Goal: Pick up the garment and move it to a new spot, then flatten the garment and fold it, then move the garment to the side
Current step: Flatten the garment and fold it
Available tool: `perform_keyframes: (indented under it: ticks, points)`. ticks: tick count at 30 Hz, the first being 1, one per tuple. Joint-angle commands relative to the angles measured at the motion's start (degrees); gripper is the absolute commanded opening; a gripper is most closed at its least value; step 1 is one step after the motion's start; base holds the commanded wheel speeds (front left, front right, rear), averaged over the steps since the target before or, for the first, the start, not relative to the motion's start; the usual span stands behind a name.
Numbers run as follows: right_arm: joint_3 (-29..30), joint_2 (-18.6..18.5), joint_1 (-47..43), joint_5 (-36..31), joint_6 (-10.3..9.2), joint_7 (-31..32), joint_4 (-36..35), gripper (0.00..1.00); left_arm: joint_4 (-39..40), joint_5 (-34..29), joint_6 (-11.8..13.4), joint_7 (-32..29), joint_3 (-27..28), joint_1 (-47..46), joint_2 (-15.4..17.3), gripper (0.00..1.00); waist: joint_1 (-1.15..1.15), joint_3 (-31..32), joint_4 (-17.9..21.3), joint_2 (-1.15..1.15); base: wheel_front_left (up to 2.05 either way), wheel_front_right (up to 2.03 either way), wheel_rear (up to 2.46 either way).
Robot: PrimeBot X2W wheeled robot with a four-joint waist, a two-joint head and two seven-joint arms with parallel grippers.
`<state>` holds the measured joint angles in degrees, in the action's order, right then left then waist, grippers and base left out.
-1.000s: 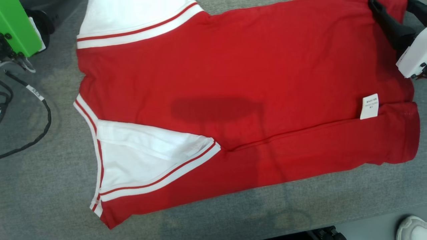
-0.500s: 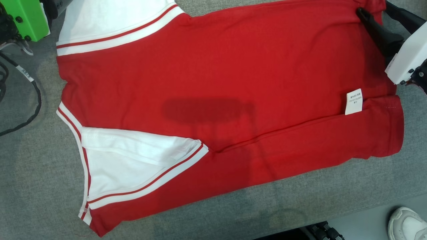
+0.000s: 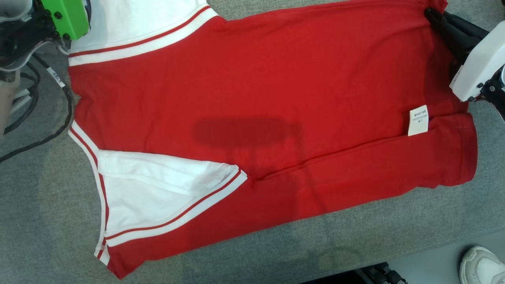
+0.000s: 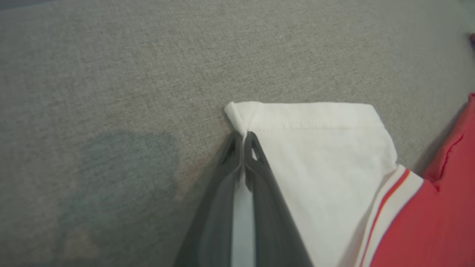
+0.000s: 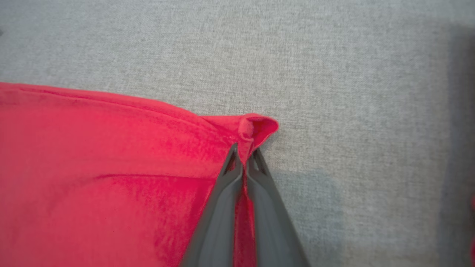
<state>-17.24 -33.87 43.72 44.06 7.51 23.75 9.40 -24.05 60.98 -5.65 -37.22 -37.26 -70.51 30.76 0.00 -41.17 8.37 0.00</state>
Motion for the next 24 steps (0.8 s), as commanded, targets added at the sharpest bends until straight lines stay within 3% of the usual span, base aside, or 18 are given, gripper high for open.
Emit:
perform_keyframes:
  ticks: [1, 8, 14, 18, 24]
  points:
    - [-0.43, 0.13, -0.32, -0.59, -0.05, -0.11, 0.96, 0.0, -0.41, 0.77, -0.51, 0.22, -0.27, -0.21, -0.47, 0.0, 0.0, 0.35, -0.32, 0.0, 0.0, 0.0, 0.0]
    - [0.58, -0.16, -1.63, -0.4, -0.06, -3.04, 0.7, 0.0, 1.3, 3.56, -1.38, 3.26, 1.7, 0.59, -0.91, 0.0, 0.0, 2.4, -1.81, 0.0, 0.0, 0.0, 0.0]
    - [1.56, -0.92, -6.03, 0.97, -0.05, -8.76, -1.69, 0.0, 11.72, 7.95, -1.66, 6.13, 4.24, 7.11, 1.66, 0.0, 0.0, 5.86, -3.48, 0.0, 0.0, 0.0, 0.0]
    - [2.54, -1.92, -10.73, 1.59, -0.05, -12.84, -2.96, 0.0, 24.91, 9.74, 1.72, 7.72, 5.98, 15.69, 5.54, 0.0, 0.0, 8.09, -5.0, 0.0, 0.0, 0.0, 0.0]
    - [4.04, -3.53, -16.73, 0.76, -0.05, -17.87, -3.7, 0.0, 47.67, 11.7, 10.25, 13.0, 10.0, 31.84, 10.91, 0.0, 0.0, 10.34, -6.89, 0.0, 0.0, 0.0, 0.0]
